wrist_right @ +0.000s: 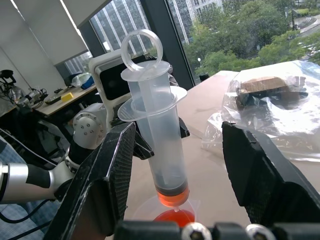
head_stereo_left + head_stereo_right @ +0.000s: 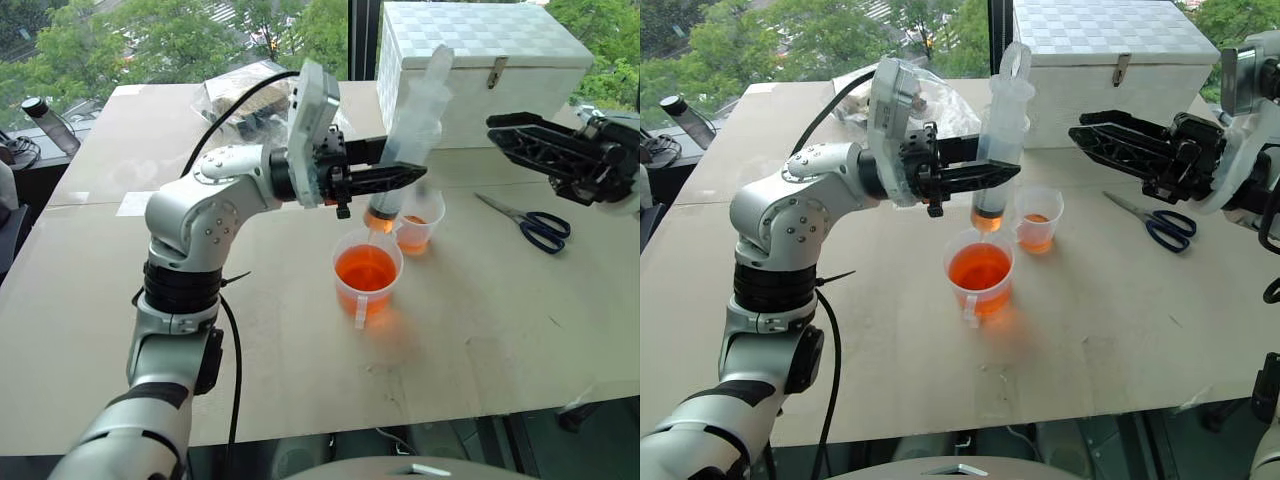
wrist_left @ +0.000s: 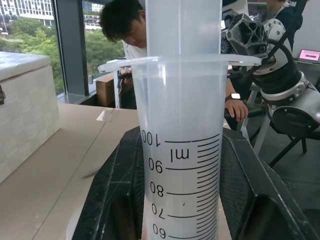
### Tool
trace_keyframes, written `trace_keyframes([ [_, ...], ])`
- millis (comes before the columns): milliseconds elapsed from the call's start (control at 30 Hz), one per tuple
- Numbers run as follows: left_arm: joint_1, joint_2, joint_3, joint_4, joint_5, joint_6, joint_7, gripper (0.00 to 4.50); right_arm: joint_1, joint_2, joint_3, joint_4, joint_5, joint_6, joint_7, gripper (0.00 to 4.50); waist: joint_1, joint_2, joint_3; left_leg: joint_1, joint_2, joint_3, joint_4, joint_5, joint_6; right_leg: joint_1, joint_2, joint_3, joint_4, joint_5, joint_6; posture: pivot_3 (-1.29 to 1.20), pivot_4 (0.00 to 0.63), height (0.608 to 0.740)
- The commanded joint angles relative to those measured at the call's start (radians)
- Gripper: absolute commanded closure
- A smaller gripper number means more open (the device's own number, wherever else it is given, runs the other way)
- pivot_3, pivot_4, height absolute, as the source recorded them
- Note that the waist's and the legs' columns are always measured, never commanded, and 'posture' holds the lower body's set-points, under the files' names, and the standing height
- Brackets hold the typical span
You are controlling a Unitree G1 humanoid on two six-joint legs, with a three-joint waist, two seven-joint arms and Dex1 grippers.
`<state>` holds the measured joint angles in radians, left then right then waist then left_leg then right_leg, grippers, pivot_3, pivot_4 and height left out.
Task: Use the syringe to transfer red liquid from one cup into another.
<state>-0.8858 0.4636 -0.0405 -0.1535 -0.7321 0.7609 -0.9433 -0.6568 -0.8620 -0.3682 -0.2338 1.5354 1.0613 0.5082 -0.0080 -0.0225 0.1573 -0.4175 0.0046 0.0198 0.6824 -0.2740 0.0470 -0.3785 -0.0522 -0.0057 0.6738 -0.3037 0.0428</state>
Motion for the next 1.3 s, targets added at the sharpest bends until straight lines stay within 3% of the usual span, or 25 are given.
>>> trace_keyframes([
  [33,-0.104,-0.042,-0.001,0.143,0.094,-0.160,-0.019,3.12,-0.047,0.042,-0.079,0.028,0.023,-0.099,-0.061,1.59,0.003,0.000,0.000,0.000,0.000,0.000,0.000,0.000,0.000,0.000,0.000,0.000,0.000,0.000,0.000,0.00,0.150,0.740],
  [300,-0.248,-0.206,0.007,0.494,0.229,-0.436,-0.026,3.12,-0.098,0.105,-0.057,0.028,-0.057,-0.188,-0.146,1.59,0.019,0.000,0.000,-0.001,0.000,0.001,0.000,0.000,0.000,0.000,0.000,0.000,-0.001,0.000,0.000,0.00,0.150,0.740],
  [533,-0.296,-0.319,0.010,0.706,0.282,-0.621,-0.102,3.12,-0.103,0.143,0.002,-0.006,-0.251,-0.264,-0.174,1.59,0.022,0.000,0.000,-0.001,0.000,0.002,0.000,0.000,0.000,-0.001,0.000,0.000,-0.001,0.000,0.000,0.00,0.150,0.740],
  [1000,-0.305,-0.391,0.011,0.843,0.344,-0.730,-0.183,3.12,-0.174,0.141,0.105,-0.012,-0.548,-0.313,-0.152,1.59,0.019,0.001,0.001,-0.002,0.000,0.002,0.000,0.000,0.000,-0.002,0.001,0.000,0.000,0.000,0.000,0.00,0.150,0.740],
  [1300,-0.312,-0.415,0.018,0.902,0.368,-0.771,-0.186,3.12,-0.218,0.150,0.136,0.026,-0.587,-0.282,-0.052,1.59,0.020,0.001,0.001,-0.002,0.000,0.002,0.000,0.000,0.000,-0.002,0.001,0.000,0.003,0.000,0.000,0.00,0.150,0.740],
])
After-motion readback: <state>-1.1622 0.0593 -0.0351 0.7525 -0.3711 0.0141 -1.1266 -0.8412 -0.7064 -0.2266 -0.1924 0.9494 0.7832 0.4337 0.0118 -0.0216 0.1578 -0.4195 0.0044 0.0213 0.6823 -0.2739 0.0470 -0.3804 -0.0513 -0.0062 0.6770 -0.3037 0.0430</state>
